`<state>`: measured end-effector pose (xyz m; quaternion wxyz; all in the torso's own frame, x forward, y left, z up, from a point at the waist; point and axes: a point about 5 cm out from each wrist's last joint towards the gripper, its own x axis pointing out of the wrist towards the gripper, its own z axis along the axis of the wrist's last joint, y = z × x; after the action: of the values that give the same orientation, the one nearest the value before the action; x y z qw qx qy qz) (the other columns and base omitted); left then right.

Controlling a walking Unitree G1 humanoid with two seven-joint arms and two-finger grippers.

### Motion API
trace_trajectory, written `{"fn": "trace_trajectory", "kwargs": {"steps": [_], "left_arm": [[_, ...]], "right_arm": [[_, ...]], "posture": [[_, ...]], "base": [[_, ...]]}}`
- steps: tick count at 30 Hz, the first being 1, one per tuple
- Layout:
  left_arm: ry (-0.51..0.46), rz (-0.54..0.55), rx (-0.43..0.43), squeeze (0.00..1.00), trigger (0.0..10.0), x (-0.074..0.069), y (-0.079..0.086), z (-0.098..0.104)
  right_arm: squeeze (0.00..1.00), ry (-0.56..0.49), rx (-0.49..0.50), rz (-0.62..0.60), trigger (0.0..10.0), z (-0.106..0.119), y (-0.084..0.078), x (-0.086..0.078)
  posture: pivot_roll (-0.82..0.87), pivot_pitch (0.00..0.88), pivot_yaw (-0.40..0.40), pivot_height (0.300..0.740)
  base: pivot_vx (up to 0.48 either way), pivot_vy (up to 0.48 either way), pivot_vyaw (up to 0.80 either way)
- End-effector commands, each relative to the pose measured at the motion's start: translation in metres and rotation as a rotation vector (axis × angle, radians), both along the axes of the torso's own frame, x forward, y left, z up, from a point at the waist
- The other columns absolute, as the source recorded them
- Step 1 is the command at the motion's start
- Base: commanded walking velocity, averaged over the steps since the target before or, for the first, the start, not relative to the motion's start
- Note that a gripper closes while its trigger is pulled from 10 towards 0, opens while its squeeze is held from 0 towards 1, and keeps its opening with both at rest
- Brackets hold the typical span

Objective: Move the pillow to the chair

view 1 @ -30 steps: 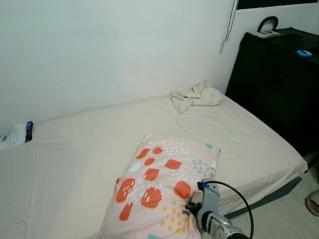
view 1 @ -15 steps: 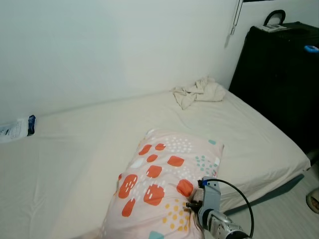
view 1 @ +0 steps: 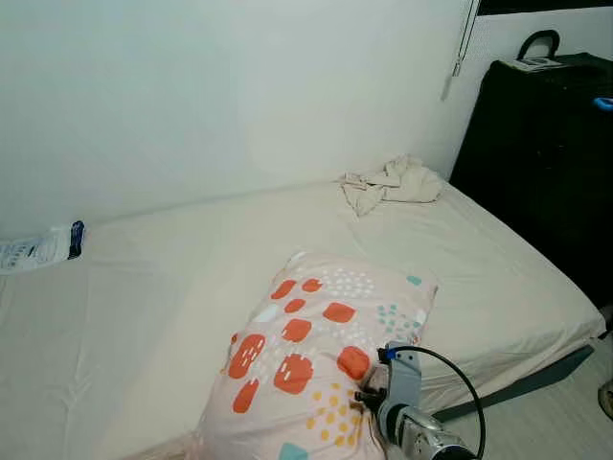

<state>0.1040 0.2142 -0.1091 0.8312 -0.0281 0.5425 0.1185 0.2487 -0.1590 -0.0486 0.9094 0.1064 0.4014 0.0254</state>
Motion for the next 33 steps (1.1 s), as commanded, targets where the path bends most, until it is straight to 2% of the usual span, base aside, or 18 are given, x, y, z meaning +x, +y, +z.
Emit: {"fn": "trace_trajectory", "kwargs": {"steps": [1, 13, 33], "left_arm": [[0.015, -0.016, 0.001, 0.0, 10.0, -0.002, 0.0004, -0.0006], [0.016, -0.027, -0.002, 0.0, 10.0, -0.0016, -0.0007, -0.0007], [0.012, -0.013, -0.011, 0.0, 10.0, -0.0025, -0.0015, -0.001]], "right_arm": [[0.0, 0.023, -0.002, 0.002, 10.0, -0.0036, 0.0012, -0.0047], [0.0, 0.023, 0.0, 0.0, 10.0, -0.0037, 0.0015, -0.005], [0.0, 0.018, 0.007, -0.003, 10.0, -0.0029, 0.0021, -0.0038]], "posture": [[0.02, 0.035, -0.019, 0.74], [0.01, 0.043, -0.016, 0.74], [0.01, 0.047, -0.016, 0.74]], "base": [[-0.48, 0.0, 0.0], [-0.462, 0.0, 0.0], [0.0, 0.0, 0.0]]}}
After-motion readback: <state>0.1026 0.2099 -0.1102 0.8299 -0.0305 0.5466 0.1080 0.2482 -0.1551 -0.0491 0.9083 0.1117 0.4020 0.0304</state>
